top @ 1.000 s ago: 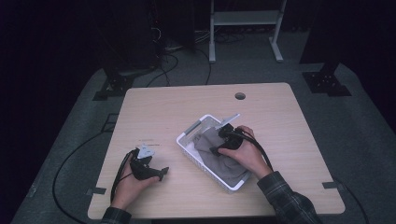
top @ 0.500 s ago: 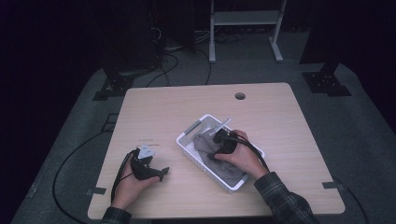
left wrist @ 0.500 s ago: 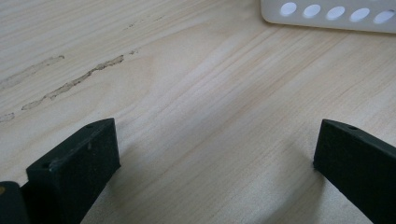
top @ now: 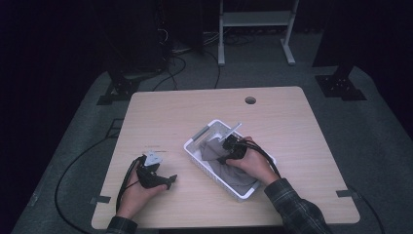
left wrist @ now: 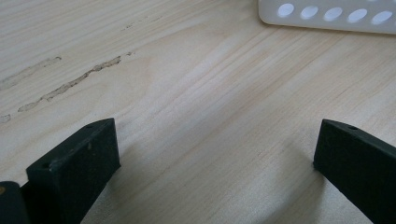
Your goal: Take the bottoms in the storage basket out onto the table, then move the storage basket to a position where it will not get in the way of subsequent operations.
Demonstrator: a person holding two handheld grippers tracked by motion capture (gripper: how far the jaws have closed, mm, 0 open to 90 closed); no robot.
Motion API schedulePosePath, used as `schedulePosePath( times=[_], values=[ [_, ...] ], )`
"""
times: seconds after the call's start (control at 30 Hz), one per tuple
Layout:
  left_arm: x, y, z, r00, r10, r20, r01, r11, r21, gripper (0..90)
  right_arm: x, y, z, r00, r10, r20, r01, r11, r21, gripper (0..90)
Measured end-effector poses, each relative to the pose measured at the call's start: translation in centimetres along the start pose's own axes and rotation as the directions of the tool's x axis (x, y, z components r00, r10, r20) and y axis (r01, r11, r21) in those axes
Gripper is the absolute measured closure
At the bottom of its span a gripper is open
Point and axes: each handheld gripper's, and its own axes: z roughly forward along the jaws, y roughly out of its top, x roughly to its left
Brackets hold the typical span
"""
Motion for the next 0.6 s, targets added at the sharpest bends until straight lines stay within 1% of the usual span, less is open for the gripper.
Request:
schedulePosePath(
  times=[0.07,0.13,0.17,0.23,0.3,0.37,0.43,0.5,0.6],
  values=[
    [0.0,0.0,0.0,1.0000,0.003,-0.001,-0.003,1.0000,0.000,0.0,0.1,0.2,-0.1,0.9998,-0.018,0.010,0.018,1.000,0.011,70.6],
    [0.0,0.0,0.0,1.0000,0.002,-0.001,-0.002,1.0000,-0.001,0.0,0.2,0.3,-0.4,0.9995,-0.030,0.005,0.030,1.000,0.006,72.6],
    [0.0,0.0,0.0,1.0000,0.003,-0.001,-0.003,1.0000,0.000,0.0,0.2,0.3,-0.6,0.9994,-0.034,0.006,0.034,0.999,-0.004,73.5],
    [0.0,0.0,0.0,1.0000,0.002,-0.001,-0.002,1.0000,0.001,0.0,0.3,0.3,-1.1,0.9997,-0.023,-0.001,0.022,0.999,-0.041,74.2],
    [0.0,0.0,0.0,1.0000,0.000,0.001,0.000,1.0000,0.001,0.0,0.4,0.3,-1.9,0.9997,-0.025,-0.010,0.024,0.996,-0.084,74.5],
    [0.0,0.0,0.0,1.0000,0.002,0.002,-0.002,1.0000,0.001,0.0,0.4,0.4,-2.7,0.9995,-0.027,-0.016,0.025,0.993,-0.114,74.6],
    [0.0,0.0,0.0,1.0000,0.002,0.002,-0.002,1.0000,0.000,0.0,0.5,0.4,-3.5,0.9994,-0.032,-0.010,0.030,0.991,-0.131,74.6],
    [0.0,0.0,0.0,1.0000,0.002,0.002,-0.002,1.0000,0.000,0.0,0.5,0.3,-4.3,0.9994,-0.032,-0.014,0.029,0.988,-0.152,74.6],
    [-0.1,0.0,0.0,1.0000,0.000,0.001,0.000,1.0000,-0.003,0.0,0.5,0.2,-5.3,0.9993,-0.036,-0.013,0.033,0.985,-0.168,74.6]
  ],
)
